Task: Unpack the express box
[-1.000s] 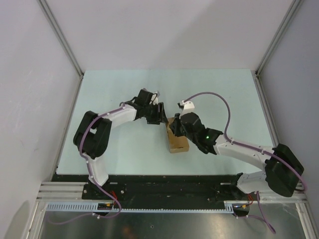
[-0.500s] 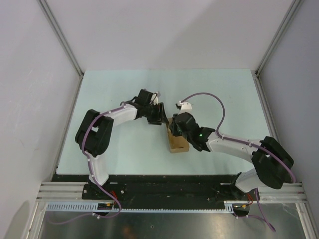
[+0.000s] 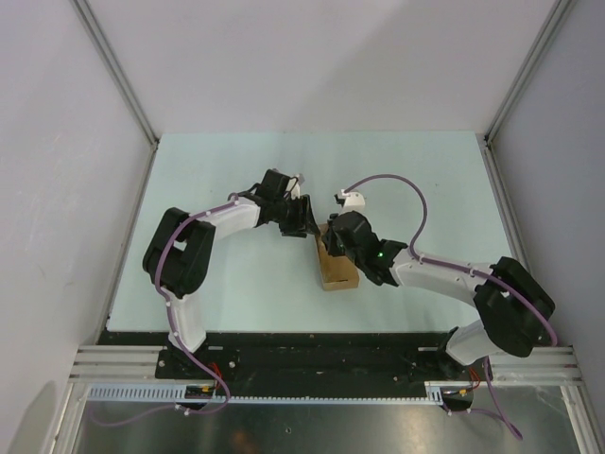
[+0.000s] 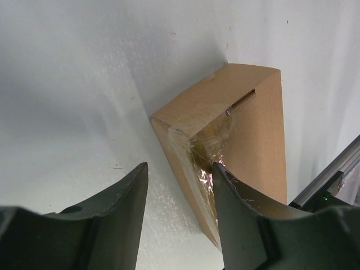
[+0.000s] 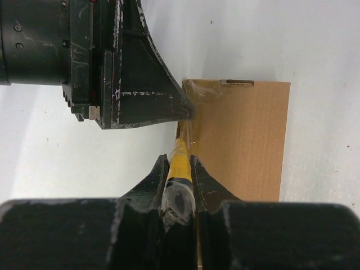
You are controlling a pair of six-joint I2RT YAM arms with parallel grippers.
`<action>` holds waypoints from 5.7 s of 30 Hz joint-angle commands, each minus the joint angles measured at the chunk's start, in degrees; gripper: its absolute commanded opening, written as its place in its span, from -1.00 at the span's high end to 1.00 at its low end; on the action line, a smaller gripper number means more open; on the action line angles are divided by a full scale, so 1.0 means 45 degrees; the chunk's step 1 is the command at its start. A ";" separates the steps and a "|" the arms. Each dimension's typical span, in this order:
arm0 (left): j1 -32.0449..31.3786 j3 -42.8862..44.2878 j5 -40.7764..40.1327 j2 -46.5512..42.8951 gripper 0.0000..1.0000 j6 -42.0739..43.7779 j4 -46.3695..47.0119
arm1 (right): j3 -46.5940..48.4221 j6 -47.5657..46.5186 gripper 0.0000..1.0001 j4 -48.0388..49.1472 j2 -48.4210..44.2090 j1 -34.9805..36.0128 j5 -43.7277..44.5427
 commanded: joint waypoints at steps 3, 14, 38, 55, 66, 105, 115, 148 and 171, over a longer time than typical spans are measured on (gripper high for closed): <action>0.0112 -0.0042 -0.0003 0.0175 -0.05 -0.0155 0.0059 | 0.0563 -0.0275 1.00 0.0631 0.0570 0.0037 0.0011; 0.0112 -0.0257 -0.0003 0.0233 0.19 -0.1520 0.0059 | 0.0563 -0.0002 1.00 -0.0618 0.0102 0.0738 0.0674; 0.0073 -0.0941 -0.2132 -0.0060 0.36 -0.3671 0.0000 | 0.0544 0.1463 1.00 -0.6066 -0.1578 0.3786 0.3136; 0.0053 -0.0531 -0.2386 0.0350 0.42 -0.3222 -0.0019 | 0.0290 0.1697 1.00 -0.7220 -0.1754 0.4820 0.2726; 0.0073 -0.0355 -0.2328 0.0565 0.43 -0.3124 -0.0078 | -0.0667 0.2518 1.00 -0.7885 -0.2710 0.5856 0.3565; -0.0298 0.1521 -0.0354 -0.0821 -0.23 0.1290 -0.0039 | 0.1013 -0.3147 1.00 -0.4370 -0.2791 0.2810 0.1378; -0.0298 0.2281 -0.0295 -0.0081 -0.24 0.1466 -0.0058 | 0.0954 -0.3418 1.00 -0.3354 -0.2789 0.3629 0.4265; -0.1783 0.6717 0.2713 0.5213 -0.06 0.4279 0.0176 | -0.0842 -0.1467 1.00 -0.3157 -0.1147 0.2655 0.2979; -0.1744 0.1053 0.2049 0.1524 0.11 0.4573 0.0293 | -0.2972 -0.0743 1.00 -0.2905 -0.3610 -0.0801 0.3293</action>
